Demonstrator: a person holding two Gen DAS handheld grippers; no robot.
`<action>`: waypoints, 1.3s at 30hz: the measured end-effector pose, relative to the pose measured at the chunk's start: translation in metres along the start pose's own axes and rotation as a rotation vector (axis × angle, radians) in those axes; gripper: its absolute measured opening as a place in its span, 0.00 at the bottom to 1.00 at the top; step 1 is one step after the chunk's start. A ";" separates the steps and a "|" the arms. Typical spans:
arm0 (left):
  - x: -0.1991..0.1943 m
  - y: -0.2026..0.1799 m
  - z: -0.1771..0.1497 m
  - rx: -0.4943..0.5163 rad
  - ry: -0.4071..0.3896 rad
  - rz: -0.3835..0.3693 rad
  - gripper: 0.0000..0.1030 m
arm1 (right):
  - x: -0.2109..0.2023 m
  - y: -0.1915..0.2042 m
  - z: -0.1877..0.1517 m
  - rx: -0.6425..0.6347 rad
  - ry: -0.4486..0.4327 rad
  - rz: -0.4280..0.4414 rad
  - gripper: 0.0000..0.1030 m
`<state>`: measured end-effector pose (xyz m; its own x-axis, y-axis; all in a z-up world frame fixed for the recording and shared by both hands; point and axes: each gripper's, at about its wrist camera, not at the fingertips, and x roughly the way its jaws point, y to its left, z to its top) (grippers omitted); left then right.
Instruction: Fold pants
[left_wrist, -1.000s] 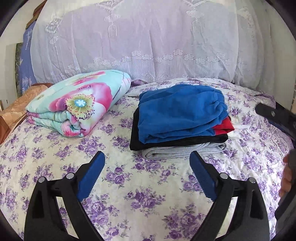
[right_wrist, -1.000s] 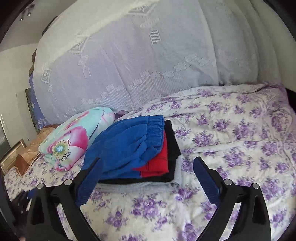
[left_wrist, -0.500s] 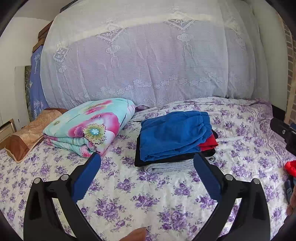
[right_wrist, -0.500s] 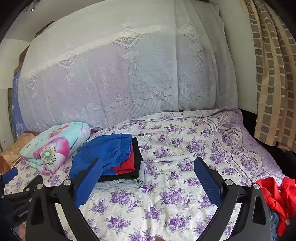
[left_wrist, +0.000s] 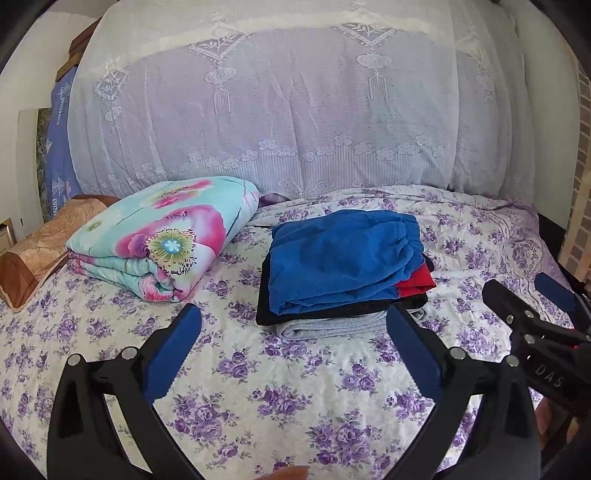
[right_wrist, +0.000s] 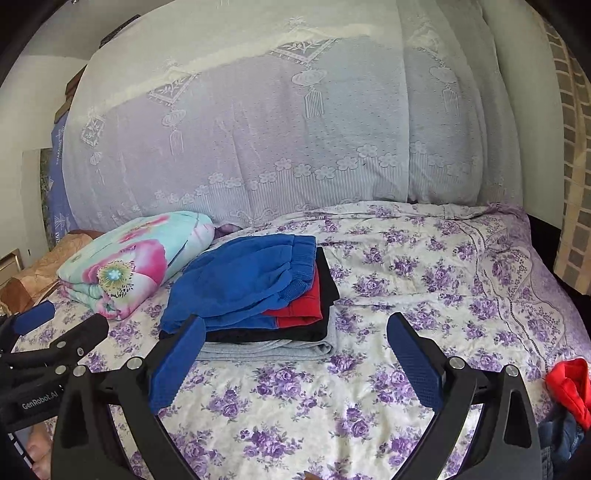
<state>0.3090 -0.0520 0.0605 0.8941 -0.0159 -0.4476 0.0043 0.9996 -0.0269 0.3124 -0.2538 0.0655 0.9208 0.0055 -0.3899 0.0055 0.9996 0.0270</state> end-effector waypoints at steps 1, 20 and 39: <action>0.000 0.000 0.000 -0.002 0.003 -0.002 0.95 | 0.000 0.001 -0.001 -0.003 0.001 -0.001 0.96; -0.012 -0.002 0.002 0.000 -0.017 -0.018 0.95 | -0.009 0.007 0.000 -0.010 -0.002 -0.001 0.96; -0.012 -0.002 0.001 -0.003 -0.013 -0.025 0.95 | -0.003 0.006 -0.002 -0.007 0.011 0.001 0.96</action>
<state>0.2986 -0.0541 0.0667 0.8993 -0.0405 -0.4355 0.0255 0.9989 -0.0404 0.3083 -0.2476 0.0649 0.9165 0.0070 -0.3999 0.0015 0.9998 0.0208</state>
